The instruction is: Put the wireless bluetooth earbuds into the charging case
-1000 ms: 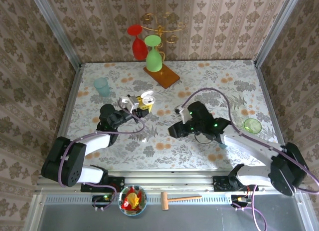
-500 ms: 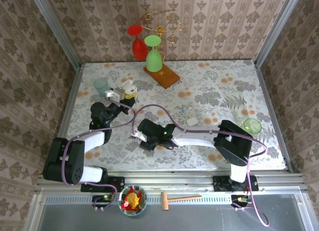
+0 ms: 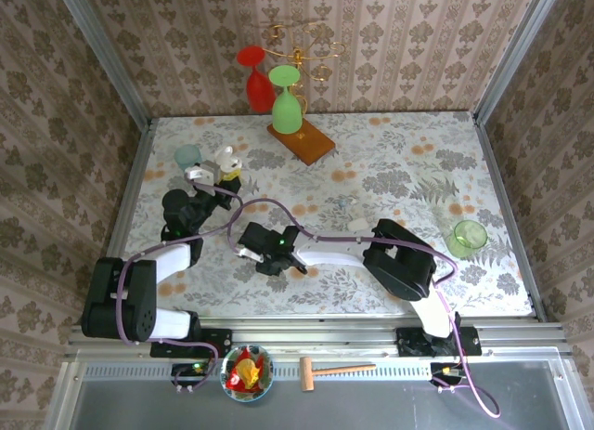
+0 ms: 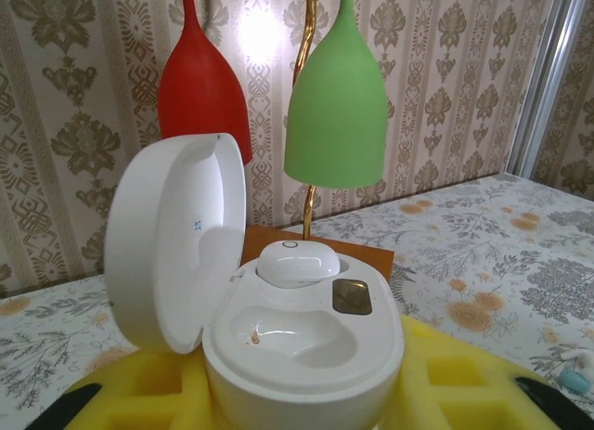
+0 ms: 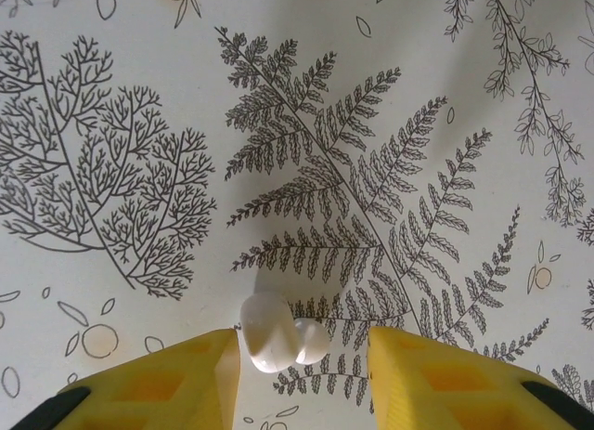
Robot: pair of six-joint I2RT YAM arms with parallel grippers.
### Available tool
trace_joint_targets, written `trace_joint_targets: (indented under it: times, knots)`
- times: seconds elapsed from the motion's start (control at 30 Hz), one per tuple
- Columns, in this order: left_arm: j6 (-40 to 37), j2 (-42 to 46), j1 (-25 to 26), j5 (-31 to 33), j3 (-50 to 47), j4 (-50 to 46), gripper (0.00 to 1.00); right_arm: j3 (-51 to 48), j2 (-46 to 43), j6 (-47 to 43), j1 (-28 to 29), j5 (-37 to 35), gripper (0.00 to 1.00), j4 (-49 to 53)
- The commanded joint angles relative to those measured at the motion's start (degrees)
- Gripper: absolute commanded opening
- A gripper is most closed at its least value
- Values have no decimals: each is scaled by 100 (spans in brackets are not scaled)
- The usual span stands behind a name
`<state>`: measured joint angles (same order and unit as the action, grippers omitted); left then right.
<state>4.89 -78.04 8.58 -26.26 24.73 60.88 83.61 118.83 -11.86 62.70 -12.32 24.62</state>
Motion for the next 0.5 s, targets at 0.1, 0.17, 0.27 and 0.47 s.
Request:
trace_joint_targets:
  times: [0.1,0.17,0.27,0.47]
  knots:
    - [27,65,-31,-35,130,11,2,387,314,-63,43,-201,41,310]
    - [14,53,-29,-46,137,5,2,455,325,-75,45,-227,41,324]
    - [9,28,-34,-44,143,3,2,587,381,-92,46,-288,42,346]
    - [38,-11,-33,-66,138,64,2,898,666,-150,35,-267,42,515]
